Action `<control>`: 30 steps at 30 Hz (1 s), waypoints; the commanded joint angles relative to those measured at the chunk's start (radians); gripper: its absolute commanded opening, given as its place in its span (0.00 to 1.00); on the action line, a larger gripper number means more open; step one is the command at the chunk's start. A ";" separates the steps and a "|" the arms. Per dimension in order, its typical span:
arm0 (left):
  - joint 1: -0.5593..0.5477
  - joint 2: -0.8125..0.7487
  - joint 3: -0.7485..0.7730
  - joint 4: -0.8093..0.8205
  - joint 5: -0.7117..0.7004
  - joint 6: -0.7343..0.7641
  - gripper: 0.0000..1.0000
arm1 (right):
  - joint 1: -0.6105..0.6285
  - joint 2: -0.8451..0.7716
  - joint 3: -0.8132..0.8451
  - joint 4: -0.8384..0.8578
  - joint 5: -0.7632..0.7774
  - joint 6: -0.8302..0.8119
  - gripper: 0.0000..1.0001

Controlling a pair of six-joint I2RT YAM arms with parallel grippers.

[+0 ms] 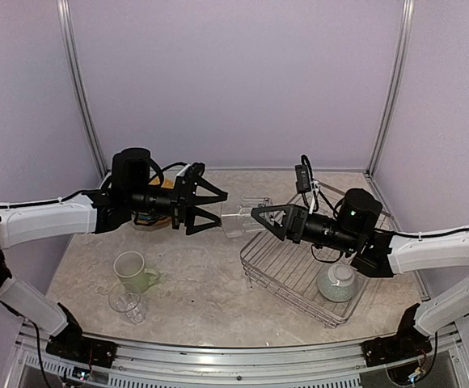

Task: Unload the mixed dishes from the dish rack
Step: Pass from the right arm to the left

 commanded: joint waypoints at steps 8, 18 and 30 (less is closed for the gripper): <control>-0.057 0.059 0.053 0.211 0.085 -0.073 0.73 | 0.001 0.039 0.003 0.179 -0.056 0.054 0.00; -0.063 0.090 0.036 0.370 0.126 -0.186 0.39 | 0.002 0.040 -0.015 0.205 -0.046 0.060 0.00; -0.062 0.139 0.042 0.465 0.156 -0.262 0.03 | 0.003 0.066 -0.017 0.230 -0.041 0.065 0.03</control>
